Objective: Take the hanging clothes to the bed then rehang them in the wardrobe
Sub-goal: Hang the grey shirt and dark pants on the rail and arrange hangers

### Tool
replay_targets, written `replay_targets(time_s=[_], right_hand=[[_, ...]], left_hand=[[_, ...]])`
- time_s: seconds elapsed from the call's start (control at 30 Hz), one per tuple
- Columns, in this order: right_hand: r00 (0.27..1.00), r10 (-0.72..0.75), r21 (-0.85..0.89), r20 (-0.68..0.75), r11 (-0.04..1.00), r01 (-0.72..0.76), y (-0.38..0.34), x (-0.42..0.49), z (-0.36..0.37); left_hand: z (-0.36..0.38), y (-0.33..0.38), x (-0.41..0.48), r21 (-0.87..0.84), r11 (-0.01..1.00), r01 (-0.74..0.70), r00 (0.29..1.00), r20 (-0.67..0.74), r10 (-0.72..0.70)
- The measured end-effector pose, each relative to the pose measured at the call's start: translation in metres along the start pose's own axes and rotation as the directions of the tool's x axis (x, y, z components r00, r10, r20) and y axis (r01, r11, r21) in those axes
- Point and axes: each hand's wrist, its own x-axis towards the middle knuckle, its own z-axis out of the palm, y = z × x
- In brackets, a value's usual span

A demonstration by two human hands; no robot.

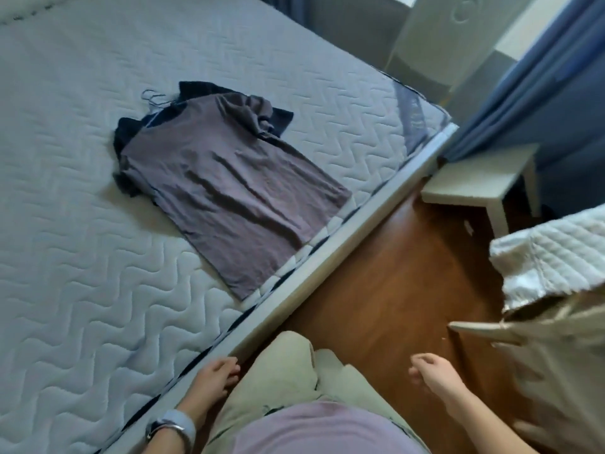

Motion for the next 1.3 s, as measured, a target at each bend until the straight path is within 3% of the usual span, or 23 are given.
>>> replay_targets(time_s=[0.13, 0.23, 0.53, 0.73, 0.83, 1.0, 1.17, 1.3], right_hand=[[0.985, -0.163, 0.006, 0.053, 0.987, 0.163, -0.097, 0.033, 0.011], [0.980, -0.176, -0.078, 0.096, 0.980, 0.183, -0.129, 0.049, 0.025], [0.976, -0.101, -0.458, 0.192, 0.871, 0.180, -0.227, 0.105, 0.006], [0.939, -0.140, -0.537, 0.313, 0.789, 0.297, -0.371, 0.159, 0.023], [0.869, -0.249, -0.604, 0.428, 0.636, 0.480, -0.465, 0.199, 0.063], [0.747, -0.374, -0.680, 0.550, 0.320, 0.660, -0.597, 0.248, 0.151], [0.533, -0.574, -0.548, 0.621, 0.168, 0.819, -0.692, 0.283, 0.267], [0.329, -0.666, -0.434, 0.669, 0.009, 0.901, -0.751, 0.303, 0.347]], left_hand=[[-0.008, 0.025, 0.027, -0.082, 0.995, 0.056, 0.998, -0.009, -0.057], [-0.020, 0.039, 0.046, -0.112, 0.988, 0.111, 0.993, -0.020, -0.114], [-0.020, 0.138, 0.069, -0.303, 0.949, 0.085, 0.987, -0.102, -0.122], [-0.002, 0.218, 0.108, -0.328, 0.942, 0.071, 0.968, -0.204, -0.144], [-0.006, 0.274, 0.151, -0.304, 0.953, 0.007, 0.965, -0.249, -0.086], [-0.037, 0.391, 0.243, -0.198, 0.948, -0.249, 0.907, -0.391, 0.156], [-0.084, 0.467, 0.376, 0.236, 0.899, -0.370, 0.755, -0.488, 0.439], [-0.117, 0.496, 0.467, 0.627, 0.749, -0.212, 0.663, -0.470, 0.582]])
